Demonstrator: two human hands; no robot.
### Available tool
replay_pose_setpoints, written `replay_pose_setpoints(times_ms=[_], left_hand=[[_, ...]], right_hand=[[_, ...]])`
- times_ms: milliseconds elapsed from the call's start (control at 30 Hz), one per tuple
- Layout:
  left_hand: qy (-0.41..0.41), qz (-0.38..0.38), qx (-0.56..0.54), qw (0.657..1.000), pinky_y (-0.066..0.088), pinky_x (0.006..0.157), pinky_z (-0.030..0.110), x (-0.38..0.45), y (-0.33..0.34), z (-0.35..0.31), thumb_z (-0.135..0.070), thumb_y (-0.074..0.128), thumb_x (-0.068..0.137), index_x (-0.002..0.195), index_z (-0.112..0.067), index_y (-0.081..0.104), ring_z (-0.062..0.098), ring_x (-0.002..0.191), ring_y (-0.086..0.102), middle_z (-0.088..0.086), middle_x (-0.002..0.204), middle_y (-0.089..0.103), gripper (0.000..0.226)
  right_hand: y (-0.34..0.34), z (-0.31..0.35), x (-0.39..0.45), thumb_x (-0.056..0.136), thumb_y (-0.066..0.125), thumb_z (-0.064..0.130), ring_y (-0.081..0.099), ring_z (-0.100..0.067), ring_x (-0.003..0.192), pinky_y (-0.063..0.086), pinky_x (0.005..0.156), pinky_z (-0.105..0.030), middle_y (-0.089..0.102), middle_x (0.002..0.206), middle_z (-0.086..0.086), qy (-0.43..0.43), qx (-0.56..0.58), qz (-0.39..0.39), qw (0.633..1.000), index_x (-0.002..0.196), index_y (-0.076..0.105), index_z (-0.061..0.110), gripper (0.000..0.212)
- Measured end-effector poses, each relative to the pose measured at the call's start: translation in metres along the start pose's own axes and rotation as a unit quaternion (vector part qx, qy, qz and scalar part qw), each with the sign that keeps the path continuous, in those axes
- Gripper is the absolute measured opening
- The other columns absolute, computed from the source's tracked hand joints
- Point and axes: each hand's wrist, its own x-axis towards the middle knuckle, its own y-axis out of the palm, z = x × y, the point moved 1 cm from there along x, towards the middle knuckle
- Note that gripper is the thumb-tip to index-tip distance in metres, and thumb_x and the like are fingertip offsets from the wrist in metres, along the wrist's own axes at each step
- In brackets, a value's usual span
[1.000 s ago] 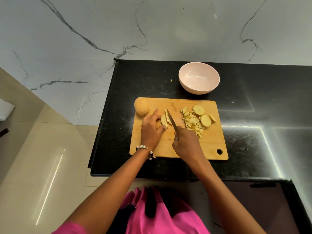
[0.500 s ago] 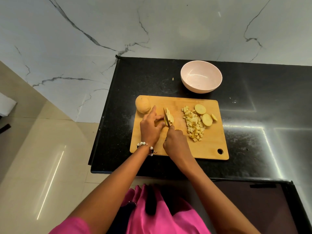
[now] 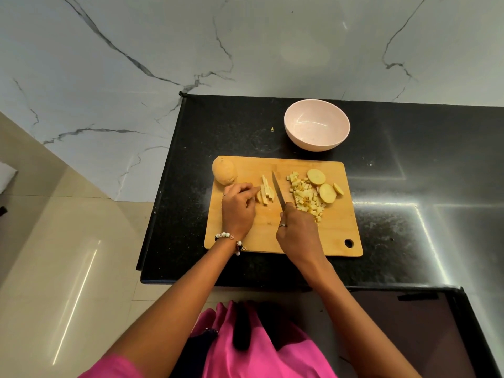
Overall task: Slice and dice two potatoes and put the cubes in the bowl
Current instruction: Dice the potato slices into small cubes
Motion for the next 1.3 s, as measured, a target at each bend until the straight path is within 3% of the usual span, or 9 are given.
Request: replay_pose_setpoints(times_ms=[133, 200, 300, 400, 533, 667, 867, 1167, 1300], left_hand=[[-0.009, -0.001, 0.035, 0.999, 0.048, 0.08, 0.038, -0.004, 0.001, -0.004, -0.01, 0.068, 0.081, 0.108, -0.004, 0.069, 0.031, 0.096, 0.055, 0.013, 0.1, 0.064, 0.027], [-0.013, 0.017, 0.072, 0.997, 0.041, 0.075, 0.034, -0.005, 0.0, -0.009, -0.024, 0.074, 0.078, 0.114, -0.007, 0.067, 0.03, 0.093, 0.051, 0.012, 0.099, 0.06, 0.04], [-0.06, 0.108, 0.1, 0.987, 0.039, 0.08, 0.03, -0.001, -0.002, -0.021, -0.036, 0.077, 0.073, 0.131, -0.011, 0.053, 0.023, 0.096, 0.046, 0.009, 0.108, 0.05, 0.068], [-0.097, 0.141, 0.081, 0.982, 0.037, 0.075, 0.022, 0.008, -0.001, -0.026, -0.033, 0.077, 0.074, 0.131, -0.01, 0.052, 0.014, 0.088, 0.043, 0.004, 0.103, 0.045, 0.066], [-0.121, 0.131, 0.051, 0.983, 0.046, 0.078, 0.032, 0.018, 0.002, -0.028, -0.025, 0.08, 0.071, 0.124, -0.006, 0.059, 0.021, 0.088, 0.054, 0.009, 0.102, 0.051, 0.06], [-0.139, 0.136, 0.046, 0.98, 0.043, 0.079, 0.025, 0.026, 0.005, -0.028, -0.022, 0.081, 0.07, 0.128, -0.008, 0.056, 0.018, 0.088, 0.054, 0.011, 0.109, 0.053, 0.065], [-0.101, 0.225, 0.092, 0.965, 0.04, 0.093, 0.025, 0.035, 0.009, -0.032, -0.039, 0.085, 0.061, 0.145, -0.013, 0.03, 0.02, 0.114, 0.042, 0.009, 0.128, 0.033, 0.103], [-0.042, 0.267, 0.11, 0.956, 0.036, 0.082, 0.019, 0.046, 0.003, -0.026, -0.044, 0.081, 0.066, 0.136, -0.015, 0.047, 0.015, 0.108, 0.043, 0.003, 0.123, 0.039, 0.083], [-0.052, 0.255, 0.1, 0.96, 0.038, 0.088, 0.021, 0.041, 0.002, -0.026, -0.043, 0.08, 0.067, 0.141, -0.013, 0.039, 0.018, 0.112, 0.044, 0.006, 0.124, 0.039, 0.09]], right_hand=[[-0.005, -0.008, 0.002, 0.094, 0.043, 0.006, 0.061, -0.032, 0.09, 0.032, 0.063, -0.026, 0.068, 0.099, -0.015, 0.021, 0.0, -0.001, 1.0, 0.125, 0.053, 0.001, 0.033], [-0.005, -0.011, 0.003, 0.093, 0.043, 0.007, 0.061, -0.033, 0.093, 0.034, 0.064, -0.028, 0.068, 0.101, -0.015, 0.025, -0.003, 0.006, 1.0, 0.126, 0.054, 0.001, 0.034], [-0.006, -0.015, 0.009, 0.093, 0.045, 0.007, 0.06, -0.034, 0.093, 0.036, 0.064, -0.031, 0.068, 0.101, -0.017, 0.033, 0.0, 0.0, 0.999, 0.122, 0.056, 0.001, 0.032], [-0.009, -0.018, 0.013, 0.093, 0.045, 0.007, 0.06, -0.036, 0.09, 0.038, 0.064, -0.033, 0.068, 0.098, -0.018, 0.034, 0.002, -0.006, 0.999, 0.119, 0.057, 0.0, 0.029], [-0.01, -0.02, 0.015, 0.094, 0.046, 0.008, 0.06, -0.037, 0.09, 0.045, 0.07, -0.039, 0.068, 0.098, -0.019, 0.035, 0.01, -0.003, 0.999, 0.12, 0.057, -0.001, 0.03], [-0.01, -0.022, 0.015, 0.095, 0.045, 0.011, 0.061, -0.036, 0.086, 0.046, 0.068, -0.038, 0.067, 0.095, -0.019, 0.039, 0.025, 0.005, 0.999, 0.115, 0.06, 0.001, 0.027], [-0.01, -0.026, 0.02, 0.095, 0.046, 0.013, 0.059, -0.036, 0.081, 0.037, 0.06, -0.031, 0.067, 0.088, -0.019, 0.028, 0.038, 0.013, 0.999, 0.11, 0.061, 0.002, 0.024], [-0.008, -0.028, 0.02, 0.095, 0.046, 0.014, 0.061, -0.034, 0.083, 0.033, 0.062, -0.026, 0.069, 0.093, -0.019, 0.023, 0.062, 0.017, 0.998, 0.122, 0.06, 0.006, 0.031], [-0.007, -0.029, 0.02, 0.095, 0.046, 0.014, 0.061, -0.034, 0.083, 0.033, 0.061, -0.026, 0.068, 0.094, -0.019, 0.021, 0.066, 0.018, 0.997, 0.119, 0.061, 0.004, 0.03]])
